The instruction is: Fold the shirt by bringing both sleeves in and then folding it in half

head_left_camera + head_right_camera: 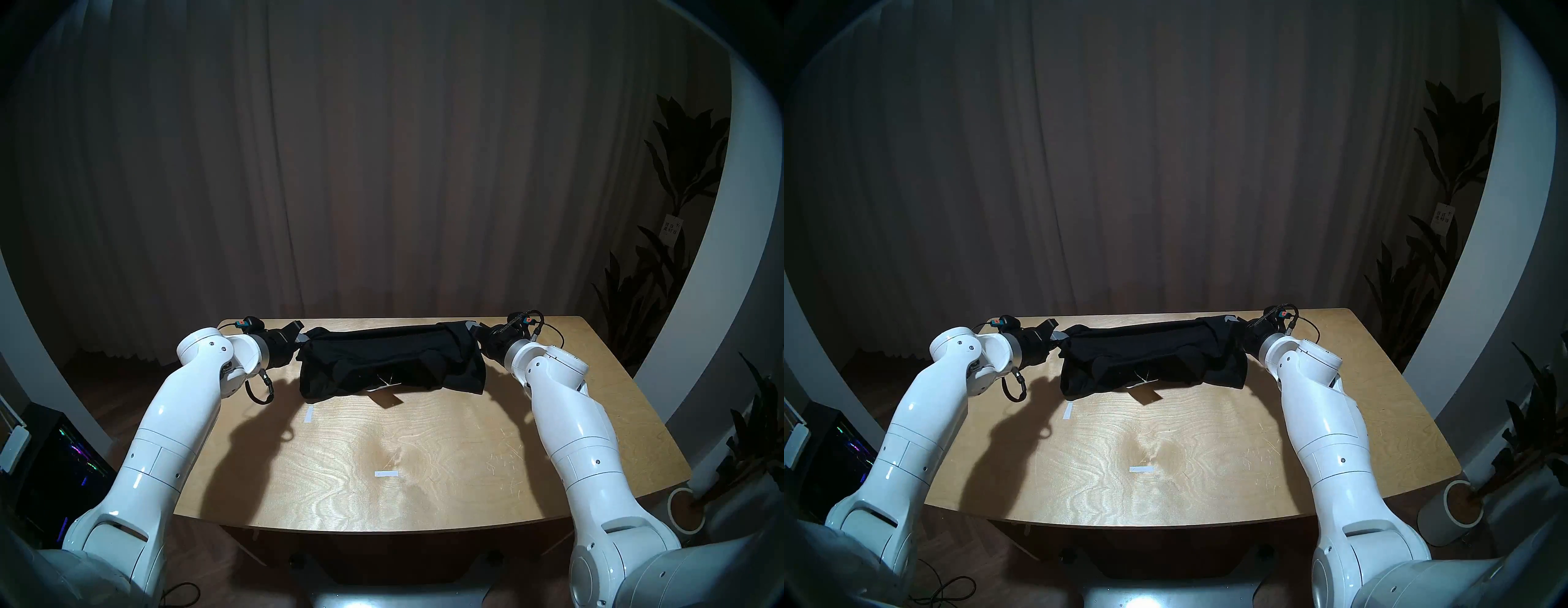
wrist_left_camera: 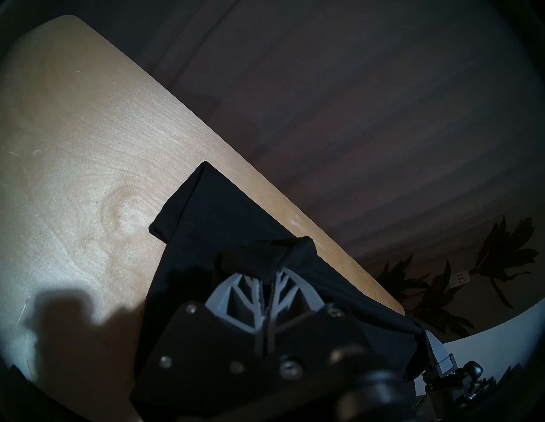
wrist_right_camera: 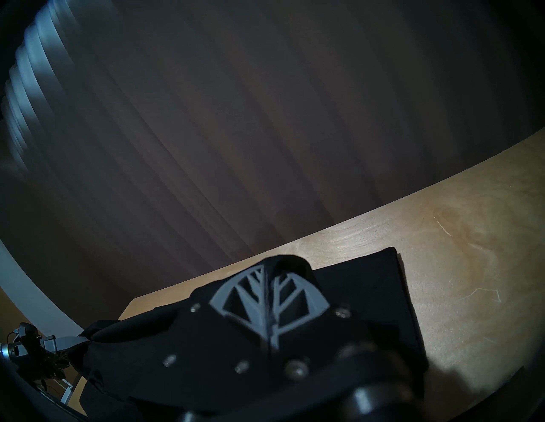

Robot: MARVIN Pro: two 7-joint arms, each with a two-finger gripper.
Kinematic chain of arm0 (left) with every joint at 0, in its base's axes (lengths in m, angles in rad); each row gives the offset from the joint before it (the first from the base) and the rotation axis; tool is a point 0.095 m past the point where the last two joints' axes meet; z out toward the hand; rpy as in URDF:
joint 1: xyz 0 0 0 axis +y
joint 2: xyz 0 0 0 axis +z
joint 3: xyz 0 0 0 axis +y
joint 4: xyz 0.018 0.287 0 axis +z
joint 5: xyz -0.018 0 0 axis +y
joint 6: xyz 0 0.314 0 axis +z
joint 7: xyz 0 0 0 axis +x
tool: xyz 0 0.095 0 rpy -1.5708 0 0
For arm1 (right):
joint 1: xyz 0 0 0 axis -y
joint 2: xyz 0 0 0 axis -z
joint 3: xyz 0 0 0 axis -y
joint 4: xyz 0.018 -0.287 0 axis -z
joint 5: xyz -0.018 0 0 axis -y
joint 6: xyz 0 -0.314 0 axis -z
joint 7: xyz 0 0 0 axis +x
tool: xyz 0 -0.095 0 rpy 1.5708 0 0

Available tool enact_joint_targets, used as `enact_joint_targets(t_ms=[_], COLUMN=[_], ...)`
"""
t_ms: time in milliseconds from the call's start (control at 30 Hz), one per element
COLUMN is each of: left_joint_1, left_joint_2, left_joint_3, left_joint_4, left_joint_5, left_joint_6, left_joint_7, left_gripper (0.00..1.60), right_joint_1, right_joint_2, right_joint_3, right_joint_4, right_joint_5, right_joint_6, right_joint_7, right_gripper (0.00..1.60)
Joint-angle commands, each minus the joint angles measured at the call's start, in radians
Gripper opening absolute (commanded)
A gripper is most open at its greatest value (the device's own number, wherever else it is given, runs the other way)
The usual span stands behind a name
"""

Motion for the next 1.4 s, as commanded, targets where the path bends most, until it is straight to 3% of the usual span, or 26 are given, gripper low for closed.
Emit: enact_joint_targets(t_ms=[0,533,1367], left_joint_1=[-0.119,-0.238,-0.386], left_joint_2=[-0.029,-0.091,-0.145], left_joint_3=[0.01,0.056,0.09], left_joint_4=[0.042,0.199,0.424], left_joint_5=[0.022,0.069,0.137], left_joint_6=[-0.011,-0.021,-0.06], left_joint_7=[-0.004,-0.005,-0.009], left_gripper=[0.0,0.0,0.0], right_joint_1=[0.086,0.162,0.25], right_joint_2=[0.014,0.023,-0.027], right_joint_3=[0.0,-0.018,-0.099], right_joint_4=[0.025,0.145,0.297], right_joint_5=[-0.016,-0.066,-0.138], right_joint_6=[-0.019,-0.032,-0.066], right_joint_7=[-0.011,-0.048,-0.124], right_gripper=[0.0,0.0,0.0])
